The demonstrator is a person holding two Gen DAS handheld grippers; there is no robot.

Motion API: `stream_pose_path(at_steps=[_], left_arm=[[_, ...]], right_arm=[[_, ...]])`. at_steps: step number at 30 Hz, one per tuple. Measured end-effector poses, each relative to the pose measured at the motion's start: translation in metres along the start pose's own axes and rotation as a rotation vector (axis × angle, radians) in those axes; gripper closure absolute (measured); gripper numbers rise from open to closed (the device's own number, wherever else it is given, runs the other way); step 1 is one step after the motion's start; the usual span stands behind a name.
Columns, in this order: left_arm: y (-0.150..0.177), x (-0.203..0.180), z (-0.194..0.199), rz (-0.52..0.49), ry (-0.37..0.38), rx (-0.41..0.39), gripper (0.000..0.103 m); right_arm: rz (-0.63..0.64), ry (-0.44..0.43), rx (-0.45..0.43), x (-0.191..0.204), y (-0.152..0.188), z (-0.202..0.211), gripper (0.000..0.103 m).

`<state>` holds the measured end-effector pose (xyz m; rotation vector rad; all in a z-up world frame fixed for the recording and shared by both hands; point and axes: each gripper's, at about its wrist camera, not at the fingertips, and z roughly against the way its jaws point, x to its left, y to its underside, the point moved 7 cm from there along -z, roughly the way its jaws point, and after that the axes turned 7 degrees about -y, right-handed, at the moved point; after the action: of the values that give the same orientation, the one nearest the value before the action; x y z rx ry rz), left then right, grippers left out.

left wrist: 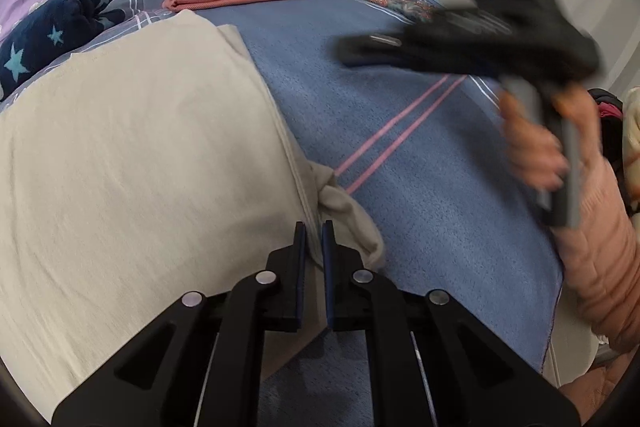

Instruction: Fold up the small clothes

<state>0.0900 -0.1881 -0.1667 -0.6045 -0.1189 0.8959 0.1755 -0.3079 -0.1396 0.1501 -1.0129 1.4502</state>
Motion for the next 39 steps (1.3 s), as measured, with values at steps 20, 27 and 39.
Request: stream_pose_path(at_steps=[20, 27, 39], left_arm=[[0.002, -0.032, -0.007, -0.080, 0.190, -0.009, 0.101], [0.011, -0.029, 0.005, -0.039, 0.270, -0.003, 0.068], [0.092, 0.086, 0.113, 0.234, -0.065, -0.180, 0.068]], right_arm=[[0.036, 0.165, -0.057, -0.010, -0.036, -0.049, 0.101], [0.144, 0.022, -0.133, 0.045, -0.001, 0.013, 0.097], [0.337, 0.415, 0.004, 0.040, 0.098, -0.007, 0.063]])
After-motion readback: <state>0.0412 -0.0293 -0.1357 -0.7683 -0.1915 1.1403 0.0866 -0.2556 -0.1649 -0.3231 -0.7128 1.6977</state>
